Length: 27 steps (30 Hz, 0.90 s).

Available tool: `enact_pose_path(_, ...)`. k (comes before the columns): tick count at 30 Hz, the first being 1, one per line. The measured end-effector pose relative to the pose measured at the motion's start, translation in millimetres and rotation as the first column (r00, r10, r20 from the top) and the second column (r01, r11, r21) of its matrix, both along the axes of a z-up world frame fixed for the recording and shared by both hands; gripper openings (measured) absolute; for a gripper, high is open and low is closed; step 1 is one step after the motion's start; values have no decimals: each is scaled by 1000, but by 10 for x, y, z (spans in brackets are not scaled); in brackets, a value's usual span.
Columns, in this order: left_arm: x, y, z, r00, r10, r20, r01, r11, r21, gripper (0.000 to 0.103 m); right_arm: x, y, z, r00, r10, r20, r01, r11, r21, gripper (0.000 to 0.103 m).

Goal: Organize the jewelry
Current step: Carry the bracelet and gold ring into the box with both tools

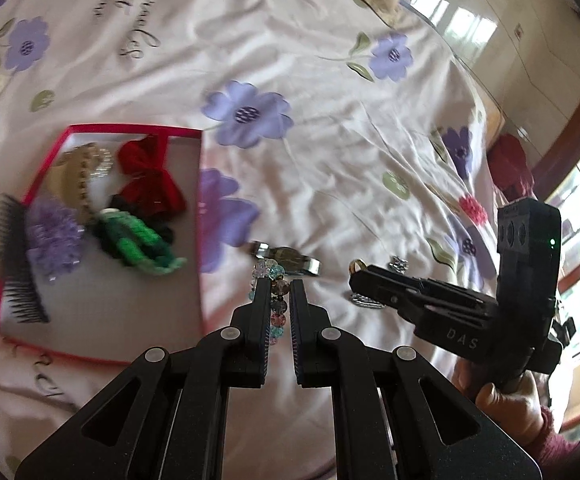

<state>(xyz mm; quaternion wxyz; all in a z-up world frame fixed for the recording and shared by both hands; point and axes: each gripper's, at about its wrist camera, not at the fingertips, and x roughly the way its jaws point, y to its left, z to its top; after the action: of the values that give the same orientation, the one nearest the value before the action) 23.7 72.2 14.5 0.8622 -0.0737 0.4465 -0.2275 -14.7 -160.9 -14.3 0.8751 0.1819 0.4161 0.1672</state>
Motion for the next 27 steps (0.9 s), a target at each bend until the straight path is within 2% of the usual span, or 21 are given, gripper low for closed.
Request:
enact_pose_path(15, 7, 683, -19, 990, 143, 1, -143, 989, -25, 8, 143, 749, 80, 989, 148, 8, -148, 989, 0, 23)
enact_pose_path(27, 153, 1001, -205, 979, 196, -58, -199, 978, -64, 8, 319, 1247, 39, 968, 250, -9, -250, 968, -16, 23)
